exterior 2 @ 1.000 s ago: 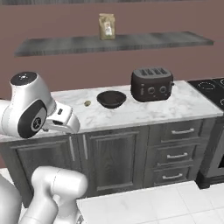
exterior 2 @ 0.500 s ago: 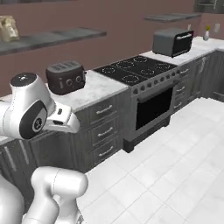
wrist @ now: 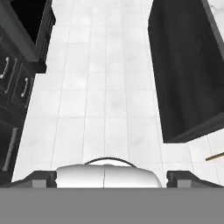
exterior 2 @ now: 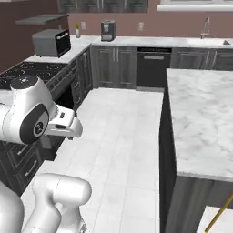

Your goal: Pick the egg and butter from the fridge and place them by the bowl for mixing.

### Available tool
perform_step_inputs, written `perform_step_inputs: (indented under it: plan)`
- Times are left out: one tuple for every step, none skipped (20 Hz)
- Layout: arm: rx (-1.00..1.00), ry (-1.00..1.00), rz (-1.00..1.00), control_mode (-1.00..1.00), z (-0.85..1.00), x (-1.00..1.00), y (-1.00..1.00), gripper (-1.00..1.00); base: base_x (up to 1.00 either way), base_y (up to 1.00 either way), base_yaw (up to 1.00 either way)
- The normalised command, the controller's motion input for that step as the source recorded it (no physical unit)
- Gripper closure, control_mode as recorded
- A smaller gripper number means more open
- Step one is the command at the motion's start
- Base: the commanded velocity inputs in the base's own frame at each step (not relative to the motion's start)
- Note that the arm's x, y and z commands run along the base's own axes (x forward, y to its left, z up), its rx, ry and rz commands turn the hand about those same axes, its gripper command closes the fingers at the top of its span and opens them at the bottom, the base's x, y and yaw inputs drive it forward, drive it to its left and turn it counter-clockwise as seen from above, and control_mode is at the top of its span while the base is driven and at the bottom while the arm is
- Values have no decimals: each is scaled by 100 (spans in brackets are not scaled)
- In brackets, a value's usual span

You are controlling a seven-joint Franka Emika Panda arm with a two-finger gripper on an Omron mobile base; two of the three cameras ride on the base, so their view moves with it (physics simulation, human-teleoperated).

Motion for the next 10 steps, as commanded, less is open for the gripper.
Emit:
perform_step_inputs:
  plan:
    - [0,0,0,100,0,0,0,-100,0,0,-98]
    - [0,0,0,100,0,0,0,-100,0,0,-98]
    - [0,0,0,100,0,0,0,-100,0,0,-98]
    - [0,0,0,100,0,0,0,-100,0,0,-97]
    - [0,0,0,100,0,0,0,-100,0,0,-97]
    - [0,0,0,100,0,0,0,-100,0,0,-96]
    - [0,0,0,100,0,0,0,-100,0,0,-95]
    - [0,0,0,100,0,0,0,-100,0,0,-94]
    - [0,0,0,100,0,0,0,-100,0,0,-94]
    - [0,0,0,100,0,0,0,-100,0,0,-94]
